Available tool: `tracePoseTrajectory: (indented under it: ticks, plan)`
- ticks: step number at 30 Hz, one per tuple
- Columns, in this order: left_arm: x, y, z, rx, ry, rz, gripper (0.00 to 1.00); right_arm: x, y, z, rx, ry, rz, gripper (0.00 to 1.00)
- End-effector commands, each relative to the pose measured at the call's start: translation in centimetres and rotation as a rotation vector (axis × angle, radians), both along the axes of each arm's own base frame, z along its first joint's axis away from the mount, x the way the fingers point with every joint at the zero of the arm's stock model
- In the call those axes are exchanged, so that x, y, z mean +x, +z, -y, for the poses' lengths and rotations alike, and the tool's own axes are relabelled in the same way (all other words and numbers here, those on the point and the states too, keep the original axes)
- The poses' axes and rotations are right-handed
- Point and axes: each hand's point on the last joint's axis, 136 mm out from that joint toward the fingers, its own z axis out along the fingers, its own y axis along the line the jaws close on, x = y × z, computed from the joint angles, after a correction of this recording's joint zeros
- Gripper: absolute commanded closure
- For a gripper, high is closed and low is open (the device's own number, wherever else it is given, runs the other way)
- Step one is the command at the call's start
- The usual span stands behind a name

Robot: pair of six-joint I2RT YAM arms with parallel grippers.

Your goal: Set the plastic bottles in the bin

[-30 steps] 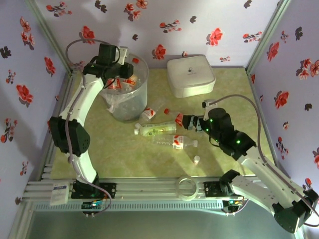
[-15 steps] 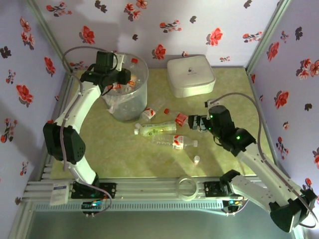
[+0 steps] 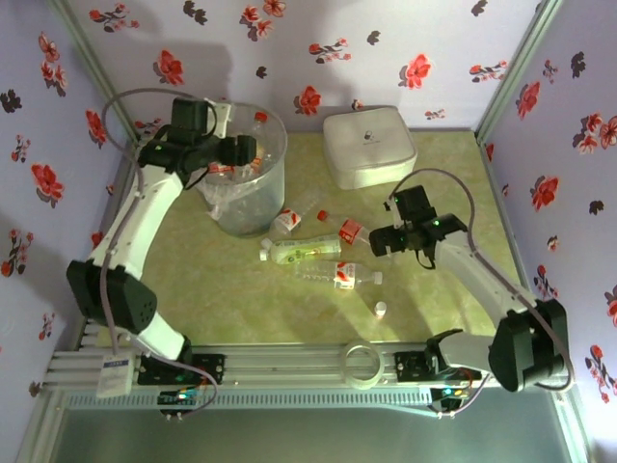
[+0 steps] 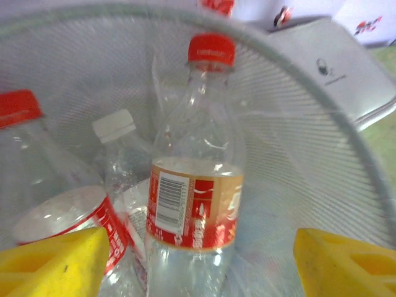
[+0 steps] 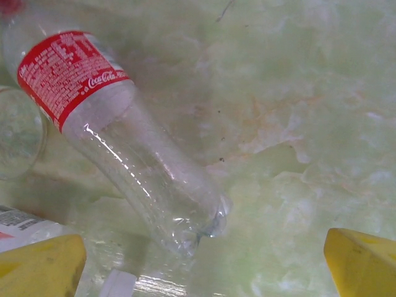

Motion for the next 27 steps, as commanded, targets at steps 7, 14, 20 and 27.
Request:
tracePoseTrajectory:
  ticks: [7,14,20,27]
  plan:
    - [-6.9,7.1,-2.1,-0.106,0.034,0.161,0.17,0.8,-2.7,0.6,-0.199,0.214,-0.157,0.01]
    - [-10.8,4.5,-2.0,-0.247,0.038,0.102,0.17,0.8,-6.2,-0.3,-0.176,0.279,-0.263,0.01]
    - [-11.7,3.4,-2.1,-0.324,0.069,0.084,0.18,1.5,-8.7,-0.2,-0.155,0.263,-0.31,0.02]
    - [-12.4,2.2,-2.2,-0.354,0.096,0.053,0.19,2.1,-10.2,0.4,-0.142,0.223,-0.34,0.06]
